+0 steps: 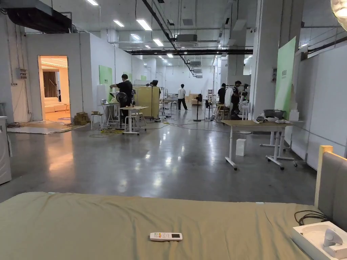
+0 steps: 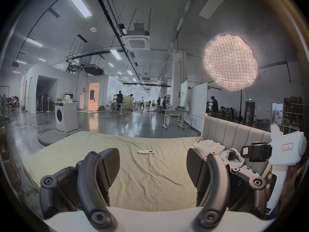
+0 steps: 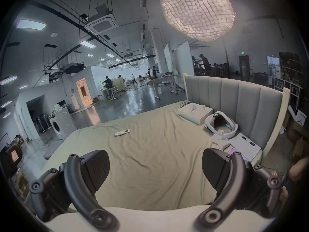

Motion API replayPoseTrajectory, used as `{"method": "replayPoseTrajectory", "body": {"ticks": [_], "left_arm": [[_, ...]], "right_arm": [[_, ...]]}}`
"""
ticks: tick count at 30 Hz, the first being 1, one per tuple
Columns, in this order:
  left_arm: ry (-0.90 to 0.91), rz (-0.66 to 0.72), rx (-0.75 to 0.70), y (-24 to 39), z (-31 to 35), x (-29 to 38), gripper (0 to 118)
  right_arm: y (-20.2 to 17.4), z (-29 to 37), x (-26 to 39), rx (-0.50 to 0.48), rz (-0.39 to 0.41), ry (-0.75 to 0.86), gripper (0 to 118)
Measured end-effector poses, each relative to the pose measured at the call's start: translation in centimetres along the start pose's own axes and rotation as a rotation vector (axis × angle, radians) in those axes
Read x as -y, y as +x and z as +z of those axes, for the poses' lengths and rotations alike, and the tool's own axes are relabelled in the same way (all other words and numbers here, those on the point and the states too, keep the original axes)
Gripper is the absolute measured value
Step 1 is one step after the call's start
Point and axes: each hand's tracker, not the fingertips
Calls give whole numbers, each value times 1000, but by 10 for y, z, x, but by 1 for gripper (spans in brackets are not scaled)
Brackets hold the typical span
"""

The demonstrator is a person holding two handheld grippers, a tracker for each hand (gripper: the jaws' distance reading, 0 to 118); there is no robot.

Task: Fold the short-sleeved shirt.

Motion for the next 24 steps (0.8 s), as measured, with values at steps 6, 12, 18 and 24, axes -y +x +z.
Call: {"method": "replayPoseTrajectory", "body": {"ticks": [6, 12, 18, 24], "left_arm": [[-6, 0, 17, 3, -2, 1, 87], [-4, -11, 13, 6, -4, 3, 87], [-10, -6, -2, 6, -5, 6, 87], [-9, -18, 1, 7, -6, 5, 87]], "right_arm": [[18, 1, 6, -270, 10, -8, 112], [16, 17, 6, -284, 93, 111, 114], [0, 33, 6, -213, 267, 219, 118], [-7, 37, 3, -238, 287, 228, 118]]}}
